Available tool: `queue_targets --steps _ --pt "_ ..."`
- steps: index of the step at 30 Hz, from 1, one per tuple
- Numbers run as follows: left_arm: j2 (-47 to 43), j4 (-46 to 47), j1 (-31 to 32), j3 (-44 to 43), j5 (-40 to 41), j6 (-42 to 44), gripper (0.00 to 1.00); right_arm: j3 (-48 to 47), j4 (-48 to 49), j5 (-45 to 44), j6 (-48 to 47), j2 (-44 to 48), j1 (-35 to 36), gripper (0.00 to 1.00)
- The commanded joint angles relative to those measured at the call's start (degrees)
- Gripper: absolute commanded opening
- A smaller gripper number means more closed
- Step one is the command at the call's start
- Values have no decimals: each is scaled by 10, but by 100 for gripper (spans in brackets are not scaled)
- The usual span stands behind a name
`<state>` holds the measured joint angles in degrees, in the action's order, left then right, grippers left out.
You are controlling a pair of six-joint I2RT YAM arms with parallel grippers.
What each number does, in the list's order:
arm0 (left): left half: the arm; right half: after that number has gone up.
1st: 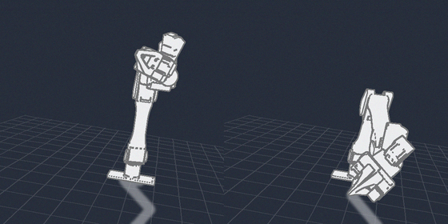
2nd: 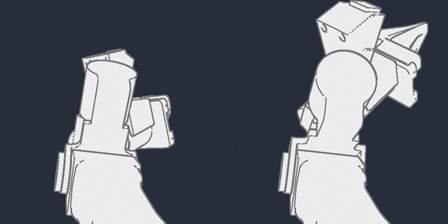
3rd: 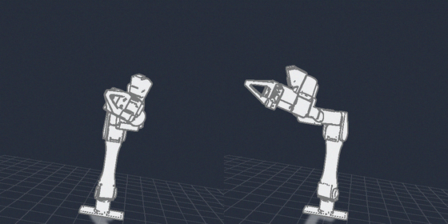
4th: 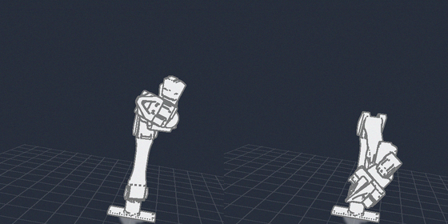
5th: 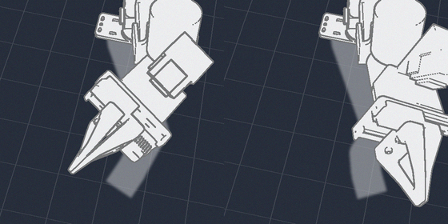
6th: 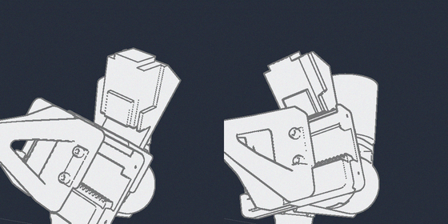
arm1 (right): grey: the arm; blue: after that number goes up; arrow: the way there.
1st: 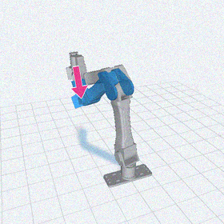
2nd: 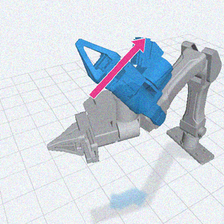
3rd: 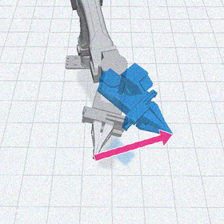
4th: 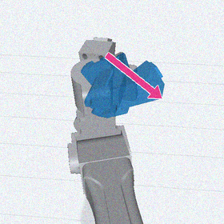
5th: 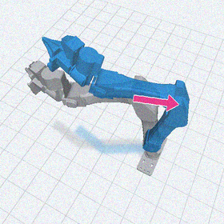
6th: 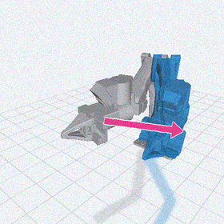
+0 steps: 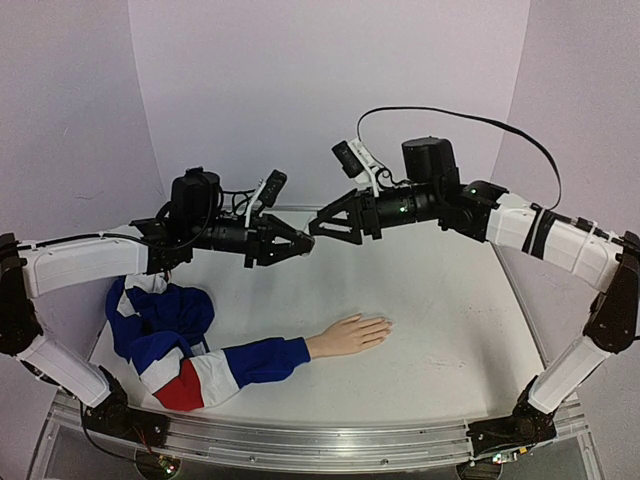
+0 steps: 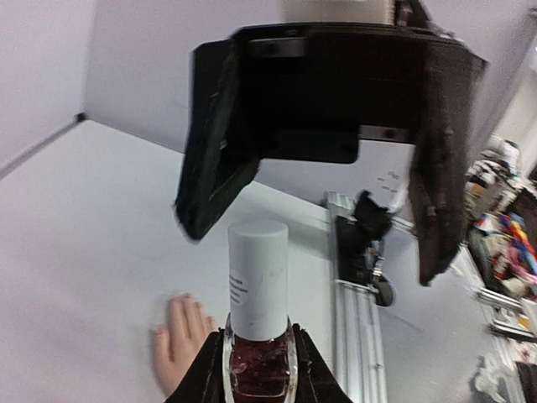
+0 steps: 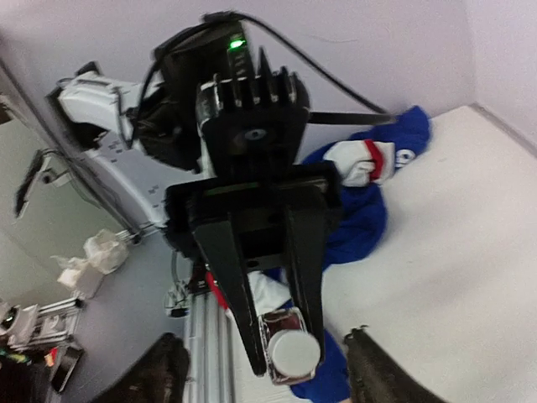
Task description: Paint the nails
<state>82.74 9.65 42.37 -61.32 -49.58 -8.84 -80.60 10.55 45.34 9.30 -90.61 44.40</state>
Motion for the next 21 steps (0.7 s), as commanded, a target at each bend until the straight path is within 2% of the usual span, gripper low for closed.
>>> queue_targets --steps 1,5,8,21 --pt "-42 37 11 15 267 56 0 -26 -26 -188 34 39 0 80" --pt "-39 37 55 19 409 120 0 -41 -36 -245 112 24 0 83" --pt "-24 37 87 7 467 155 0 -47 -30 -255 173 2 2 80" --pt "16 38 103 -25 490 135 0 -79 -20 -224 219 -64 11 44"
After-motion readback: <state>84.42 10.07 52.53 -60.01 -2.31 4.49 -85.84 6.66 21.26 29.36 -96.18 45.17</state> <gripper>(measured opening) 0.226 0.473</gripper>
